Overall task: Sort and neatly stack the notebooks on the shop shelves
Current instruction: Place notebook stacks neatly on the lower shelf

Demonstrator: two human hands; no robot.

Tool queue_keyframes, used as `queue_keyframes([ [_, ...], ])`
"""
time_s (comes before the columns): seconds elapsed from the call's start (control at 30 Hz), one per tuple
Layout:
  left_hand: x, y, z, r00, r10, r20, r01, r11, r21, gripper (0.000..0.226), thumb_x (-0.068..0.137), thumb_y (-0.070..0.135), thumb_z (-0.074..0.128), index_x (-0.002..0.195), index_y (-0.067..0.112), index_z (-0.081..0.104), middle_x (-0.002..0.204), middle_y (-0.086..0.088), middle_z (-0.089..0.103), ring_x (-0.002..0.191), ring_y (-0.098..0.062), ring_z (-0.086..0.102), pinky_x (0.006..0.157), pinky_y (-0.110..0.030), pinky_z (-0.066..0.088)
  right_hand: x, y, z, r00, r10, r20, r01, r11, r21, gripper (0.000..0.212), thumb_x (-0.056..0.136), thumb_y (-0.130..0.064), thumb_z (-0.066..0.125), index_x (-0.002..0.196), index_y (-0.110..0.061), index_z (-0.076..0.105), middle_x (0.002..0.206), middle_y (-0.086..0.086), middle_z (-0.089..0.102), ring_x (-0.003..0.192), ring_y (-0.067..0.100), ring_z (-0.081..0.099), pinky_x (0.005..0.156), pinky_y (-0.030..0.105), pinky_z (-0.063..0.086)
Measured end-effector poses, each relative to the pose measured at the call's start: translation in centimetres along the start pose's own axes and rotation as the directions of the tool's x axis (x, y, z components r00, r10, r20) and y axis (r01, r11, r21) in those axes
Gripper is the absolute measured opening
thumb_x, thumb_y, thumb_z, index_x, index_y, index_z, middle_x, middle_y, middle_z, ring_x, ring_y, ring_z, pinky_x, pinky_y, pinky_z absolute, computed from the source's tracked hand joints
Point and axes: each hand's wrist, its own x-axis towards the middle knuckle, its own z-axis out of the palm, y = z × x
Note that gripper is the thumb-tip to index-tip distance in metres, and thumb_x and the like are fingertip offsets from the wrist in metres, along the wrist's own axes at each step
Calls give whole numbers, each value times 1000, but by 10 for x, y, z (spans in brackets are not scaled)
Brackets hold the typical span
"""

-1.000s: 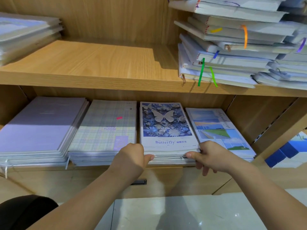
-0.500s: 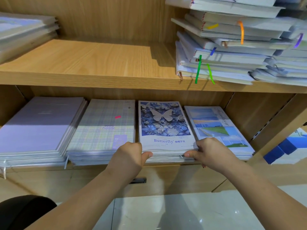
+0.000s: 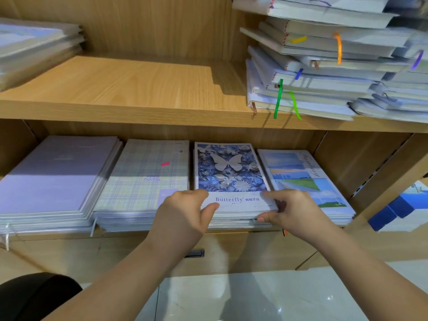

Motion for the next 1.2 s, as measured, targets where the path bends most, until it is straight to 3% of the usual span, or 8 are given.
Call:
queue_keyframes([
  [0.07, 1, 1, -2, 996, 64, -65, -62, 997, 44, 26, 93, 35, 66, 79, 14, 62, 68, 5, 48, 62, -27, 53, 54, -38, 49, 0, 0, 3, 1000, 4, 11, -4, 1000, -7, 77, 66, -46, 93, 135, -23, 67, 111, -5, 64, 96, 6, 50, 81, 17, 36],
  [0.23, 2, -4, 8, 961, -200, 191, 169, 971, 167, 40, 96, 53, 57, 78, 26, 35, 80, 7, 37, 75, -19, 46, 63, -32, 36, 2, -5, 5, 999, 45, 18, -43, 994, -96, 70, 69, -49, 91, 130, -23, 70, 116, 3, 66, 98, 15, 58, 80, 24, 43],
  [0.37, 8, -2, 6, 968, -197, 158, 193, 980, 43, 47, 91, 47, 67, 69, 23, 32, 72, 5, 40, 73, -21, 45, 61, -34, 29, 1, -4, 6, 995, 96, 21, -95, 995, -39, 61, 67, -53, 91, 118, -22, 75, 95, 8, 60, 64, 12, 52, 59, 21, 39],
  [0.5, 14, -1, 5, 989, -138, 53, 143, 983, -112, 42, 95, 43, 65, 71, 14, 46, 61, -3, 41, 63, -20, 42, 55, -35, 29, 0, -5, 9, 997, 71, -17, -72, 995, -66, 60, 70, -56, 88, 93, -4, 70, 66, 7, 47, 60, 20, 43, 49, 23, 32],
  [0.67, 17, -4, 13, 919, -321, 230, 395, 775, -494, 13, 102, 26, 60, 95, 15, 60, 57, 12, 43, 53, -8, 40, 56, -22, 35, 1, -5, 10, 997, 66, -36, -68, 996, -51, 73, 65, -53, 92, 114, -4, 71, 112, 12, 73, 103, 26, 64, 88, 40, 55],
  [0.83, 12, -1, 13, 941, -265, 212, 334, 840, -429, 26, 102, 22, 59, 79, 26, 47, 57, 14, 45, 55, -3, 45, 56, -18, 32, -1, -4, 13, 996, 65, -60, -65, 998, -1, 76, 60, -52, 95, 123, -16, 74, 115, 2, 73, 108, 18, 63, 89, 28, 51],
  [1.0, 9, 7, 12, 951, -229, 209, 272, 941, -203, 35, 102, 27, 56, 113, -7, 53, 93, -18, 53, 95, -34, 52, 84, -39, 43, -3, -5, 21, 989, 52, -139, -55, 998, -23, 64, 62, -47, 96, 115, -15, 78, 118, 3, 73, 113, 19, 64, 88, 20, 44],
  [1.2, 10, 6, 10, 937, -255, 241, 338, 840, -425, 25, 105, 18, 45, 85, 30, 39, 71, 10, 39, 63, -10, 40, 67, -31, 36, -15, -8, 24, 979, -47, -199, 42, 999, -30, 58, 67, -38, 95, 118, -19, 77, 111, 7, 67, 104, 24, 64, 91, 30, 48],
])
